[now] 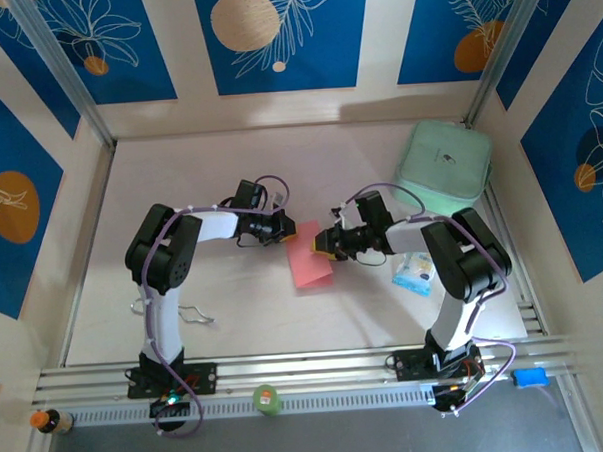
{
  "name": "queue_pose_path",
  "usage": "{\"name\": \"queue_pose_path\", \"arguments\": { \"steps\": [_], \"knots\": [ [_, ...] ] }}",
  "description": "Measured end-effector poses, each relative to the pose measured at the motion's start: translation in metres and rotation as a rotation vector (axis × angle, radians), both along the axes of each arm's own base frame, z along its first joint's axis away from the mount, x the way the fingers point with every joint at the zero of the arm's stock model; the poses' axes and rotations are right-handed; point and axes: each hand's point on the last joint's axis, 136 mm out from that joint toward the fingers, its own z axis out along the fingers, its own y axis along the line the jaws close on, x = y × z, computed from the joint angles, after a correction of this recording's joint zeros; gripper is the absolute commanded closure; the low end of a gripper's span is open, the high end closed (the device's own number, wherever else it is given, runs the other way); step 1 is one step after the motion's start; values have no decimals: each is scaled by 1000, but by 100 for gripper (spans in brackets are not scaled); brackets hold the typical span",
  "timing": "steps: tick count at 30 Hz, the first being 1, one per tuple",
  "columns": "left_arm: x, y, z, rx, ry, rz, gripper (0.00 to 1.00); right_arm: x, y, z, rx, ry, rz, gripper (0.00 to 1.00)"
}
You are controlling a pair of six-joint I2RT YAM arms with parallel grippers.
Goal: Fold a paper plane with a square sheet of paper (pick it up from the middle)
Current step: Fold the triangle a second time at the center of the table.
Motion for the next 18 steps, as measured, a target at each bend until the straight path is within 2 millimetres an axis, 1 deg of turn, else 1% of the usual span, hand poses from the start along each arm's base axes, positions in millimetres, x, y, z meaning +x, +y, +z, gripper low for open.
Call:
{"name": "queue_pose_path", "arguments": {
  "steps": [4,7,9,11,14,18],
  "knots": [
    [0,-1,1,-3,-1,-1,84,-4,-1,-10,-13,29,6,76],
    [1,-1,5,-8,-7,-2,77,-6,-3,-14,-24,44,8,82],
    [1,-1,9,-11,-13,-2,71,-7,-4,-16,-32,55,5,85],
    [1,-2,16,-16,-25,-2,64,-7,-5,-18,-41,59,-1,89],
    [2,-3,38,-38,-72,-6,57,-6,-7,-23,-69,70,-18,92],
    [0,-2,81,-83,-169,-8,55,-7,-7,-30,-114,90,-46,92]
  ]
}}
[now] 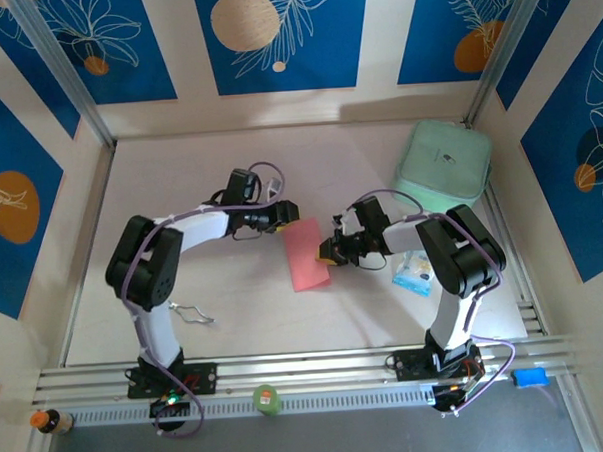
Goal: Fold a paper plane with a square sheet of paper (pick it up from the middle)
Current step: Fold the triangle a second time at the center of the table.
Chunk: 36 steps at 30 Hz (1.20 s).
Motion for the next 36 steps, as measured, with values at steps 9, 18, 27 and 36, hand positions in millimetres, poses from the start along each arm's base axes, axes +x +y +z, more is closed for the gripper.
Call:
{"name": "queue_pose_path", "arguments": {
  "steps": [9,18,27,36],
  "knots": [
    [-21,16,26,-5,-136,-1,63,-2,5,-8,-57,75,-92,86],
    [-73,12,18,62,-283,-87,72,1,2,-1,-29,58,-74,80],
    [-115,7,11,92,-449,-168,72,18,5,18,43,0,-8,82],
    [-111,6,20,100,-539,-171,71,10,12,14,64,13,50,78]
  ]
}}
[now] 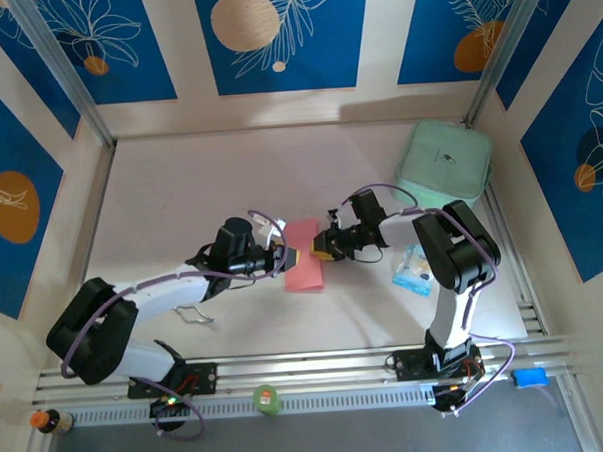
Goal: Fold a paper plane with a square sheet of paper (pick it up from the middle)
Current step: Fold the triangle a second time at the center of the table.
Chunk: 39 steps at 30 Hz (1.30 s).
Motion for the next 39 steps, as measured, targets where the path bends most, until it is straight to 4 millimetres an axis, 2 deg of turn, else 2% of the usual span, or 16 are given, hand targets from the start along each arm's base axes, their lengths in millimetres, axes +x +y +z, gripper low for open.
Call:
{"name": "queue_pose_path", "arguments": {
  "steps": [4,11,14,19,25,30,35,39],
  "knots": [
    [1,0,2,4,-24,-6,71,-2,4,1,3,-9,21,79],
    [0,1,7,13,-72,-23,69,0,5,1,-4,-2,9,93],
    [-1,3,4,34,-101,-34,69,0,3,-3,-25,24,-16,95],
    [-15,4,-6,115,-206,-81,61,1,-7,-9,-72,86,-61,97],
    [-38,-12,-18,243,-334,-194,55,12,-17,-6,-112,122,-101,97],
    [-52,-31,-38,373,-419,-290,51,14,-20,-4,-122,142,-110,97],
    [-58,-44,-51,477,-496,-331,49,12,-21,-4,-127,155,-111,97],
    [-54,-53,-60,562,-551,-328,48,12,-21,-3,-127,154,-111,97]
  ]
}}
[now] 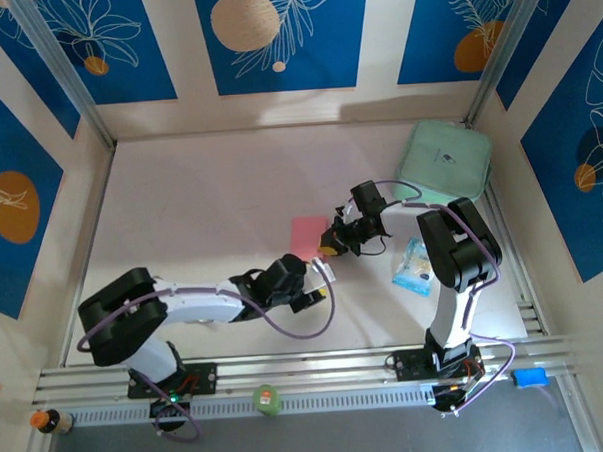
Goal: Fold a paper plane with a square sheet of paper (pick it up from the middle)
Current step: Fold the triangle a second time at the center of the table.
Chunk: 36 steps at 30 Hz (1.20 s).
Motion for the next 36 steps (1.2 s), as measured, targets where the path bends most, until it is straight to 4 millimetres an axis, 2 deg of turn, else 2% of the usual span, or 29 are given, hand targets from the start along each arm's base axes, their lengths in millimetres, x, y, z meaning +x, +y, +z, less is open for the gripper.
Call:
{"name": "queue_pose_path", "arguments": {
  "steps": [9,20,29,36],
  "knots": [
    [22,5,-7,105,-122,99,50,0,0,0,1,-1,-1,97],
    [29,3,-8,130,-153,112,62,4,0,3,8,-18,-6,96],
    [30,3,-9,144,-167,106,79,5,-1,4,9,-21,-8,96],
    [30,3,-6,134,-164,111,100,3,-1,2,8,-18,-8,92]
  ]
}}
